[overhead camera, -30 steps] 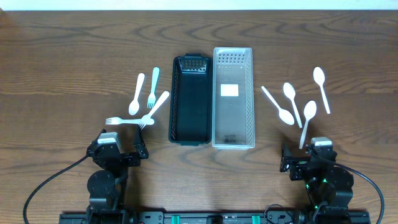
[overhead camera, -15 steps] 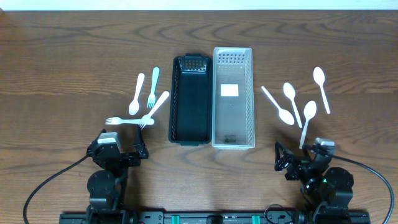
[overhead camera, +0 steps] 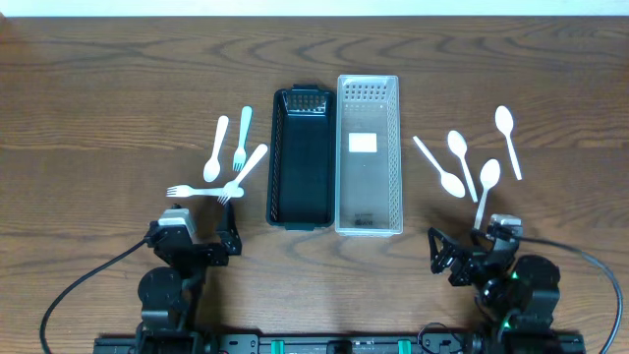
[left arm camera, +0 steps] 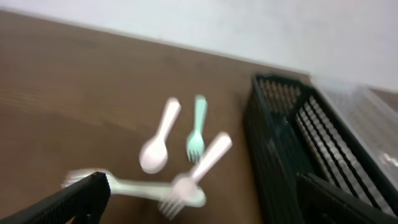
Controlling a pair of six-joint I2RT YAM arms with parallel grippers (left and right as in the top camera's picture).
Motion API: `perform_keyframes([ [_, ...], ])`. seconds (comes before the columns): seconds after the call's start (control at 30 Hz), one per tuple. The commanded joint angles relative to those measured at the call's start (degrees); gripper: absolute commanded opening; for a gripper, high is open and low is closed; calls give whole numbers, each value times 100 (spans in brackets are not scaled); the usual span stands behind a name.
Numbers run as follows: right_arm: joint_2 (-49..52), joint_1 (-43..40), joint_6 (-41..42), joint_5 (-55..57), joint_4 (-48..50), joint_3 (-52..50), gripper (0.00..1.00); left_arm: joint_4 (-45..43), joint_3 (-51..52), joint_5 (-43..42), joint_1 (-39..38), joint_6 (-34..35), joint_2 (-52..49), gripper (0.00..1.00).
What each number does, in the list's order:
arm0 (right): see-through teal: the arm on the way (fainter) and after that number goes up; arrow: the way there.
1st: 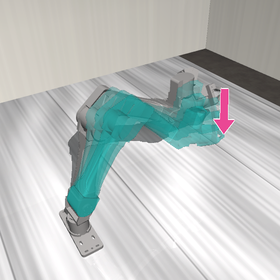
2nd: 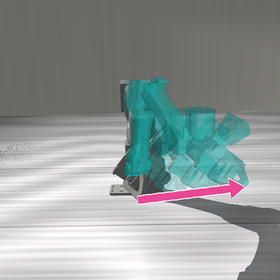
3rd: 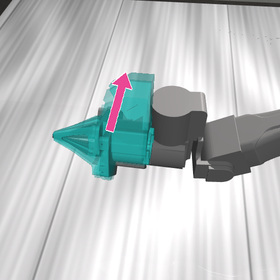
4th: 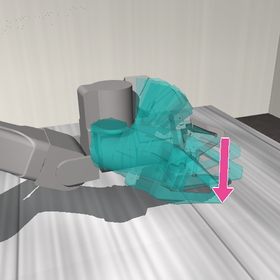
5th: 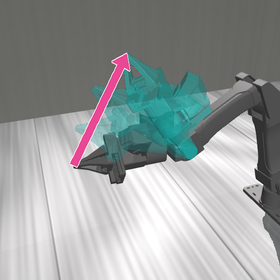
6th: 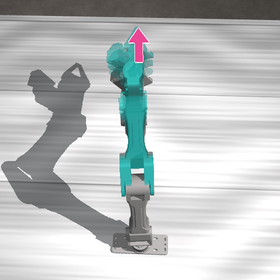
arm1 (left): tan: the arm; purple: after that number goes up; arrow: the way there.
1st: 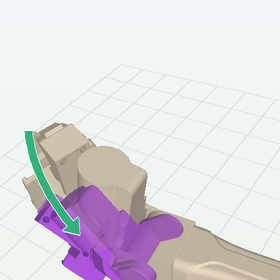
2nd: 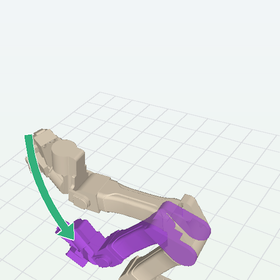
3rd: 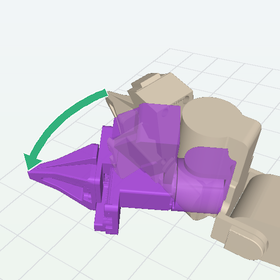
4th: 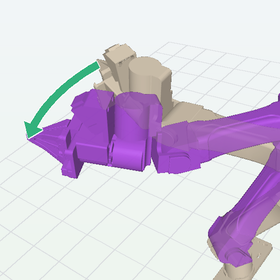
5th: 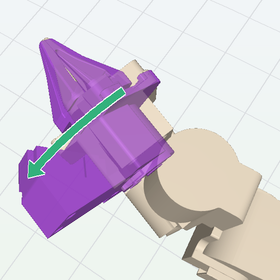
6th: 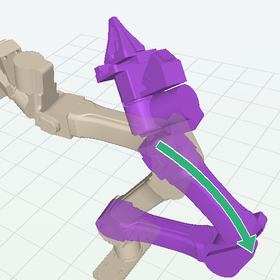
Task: Pack container
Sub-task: 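Move the right gripper over the white spoons right of the clear tray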
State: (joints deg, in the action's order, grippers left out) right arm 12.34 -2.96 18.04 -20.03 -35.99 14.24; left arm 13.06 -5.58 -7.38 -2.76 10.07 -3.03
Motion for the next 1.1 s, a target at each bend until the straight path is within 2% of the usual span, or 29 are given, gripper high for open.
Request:
perform_keyframes([
  [0.0, 1034, 39, -625, 487, -22, 793, 99, 389, -175, -463, 20, 162, -275, 98],
  [0.1, 2295, 39, -730, 772, -212, 1679, 99, 662, -533, -461, 20, 197, -815, 98],
  [0.23, 4369, 35, -1150, 787, -990, 3416, 99, 1095, -1405, -516, 20, 420, -1976, 98],
  [0.4, 6448, 35, -1515, 776, -2269, 5578, 99, 1703, -3012, -568, 20, 356, -3526, 98],
  [0.53, 7510, 35, -1513, 730, -2844, 6765, 99, 2616, -4483, -568, 20, -4, -4660, 98],
  [0.67, 7943, 33, -1513, 748, -2865, 7230, 99, 3327, -5536, -564, 20, -629, -5438, 98],
  [0.73, 8035, 20, -1390, 940, -2824, 7294, 94, 3473, -5805, -562, 20, -868, -5646, 98],
  [0.97, 8327, -192, -483, 2186, -2992, 7285, 94, 3773, -5847, -656, 20, -704, -5720, 98],
  [1.07, 8612, -446, -385, 2247, -3069, 7263, 90, 3919, -5847, -629, 24, -706, -5720, 98],
])
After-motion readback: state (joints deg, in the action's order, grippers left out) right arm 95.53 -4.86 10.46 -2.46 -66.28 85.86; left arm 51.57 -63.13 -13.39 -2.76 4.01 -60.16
